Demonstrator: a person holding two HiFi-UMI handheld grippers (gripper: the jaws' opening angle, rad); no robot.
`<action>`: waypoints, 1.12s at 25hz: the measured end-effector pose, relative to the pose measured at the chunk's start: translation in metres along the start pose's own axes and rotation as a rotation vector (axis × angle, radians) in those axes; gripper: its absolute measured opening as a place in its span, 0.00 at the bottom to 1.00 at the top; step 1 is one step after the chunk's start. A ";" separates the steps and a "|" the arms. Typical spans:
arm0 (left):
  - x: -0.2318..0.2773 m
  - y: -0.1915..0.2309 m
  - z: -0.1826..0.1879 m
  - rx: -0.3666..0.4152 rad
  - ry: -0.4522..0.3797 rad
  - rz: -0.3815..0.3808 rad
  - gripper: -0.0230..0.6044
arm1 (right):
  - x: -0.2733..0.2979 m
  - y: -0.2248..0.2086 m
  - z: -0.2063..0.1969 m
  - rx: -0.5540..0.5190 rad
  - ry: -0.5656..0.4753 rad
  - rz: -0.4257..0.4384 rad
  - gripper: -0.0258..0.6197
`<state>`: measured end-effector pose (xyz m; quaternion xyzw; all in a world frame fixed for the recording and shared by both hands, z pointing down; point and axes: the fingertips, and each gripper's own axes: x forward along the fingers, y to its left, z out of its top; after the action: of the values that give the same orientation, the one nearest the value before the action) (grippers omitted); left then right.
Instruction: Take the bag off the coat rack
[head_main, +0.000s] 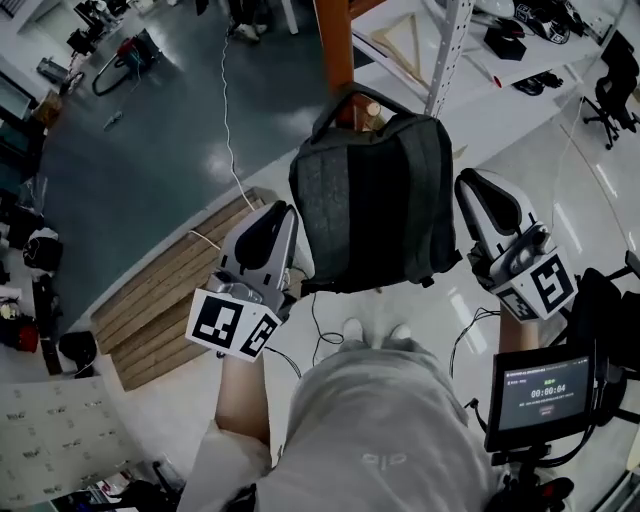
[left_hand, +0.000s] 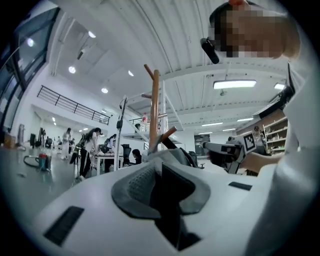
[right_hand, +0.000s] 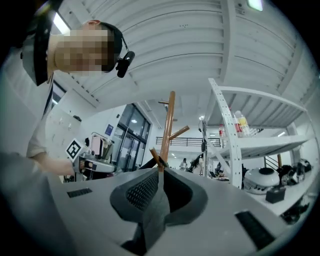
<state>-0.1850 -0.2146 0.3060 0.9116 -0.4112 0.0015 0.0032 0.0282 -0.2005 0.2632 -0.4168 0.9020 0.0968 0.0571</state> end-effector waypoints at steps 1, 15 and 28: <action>0.005 0.004 0.011 0.032 -0.004 0.004 0.10 | 0.009 -0.002 0.009 -0.033 0.004 0.014 0.06; 0.108 0.007 0.076 0.272 0.172 -0.091 0.23 | 0.121 -0.002 0.015 -0.346 0.280 0.339 0.19; 0.138 0.007 0.042 0.254 0.317 -0.142 0.24 | 0.143 -0.003 -0.019 -0.186 0.466 0.430 0.19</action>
<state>-0.0992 -0.3229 0.2645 0.9197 -0.3367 0.1964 -0.0469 -0.0624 -0.3128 0.2555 -0.2312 0.9455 0.0905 -0.2106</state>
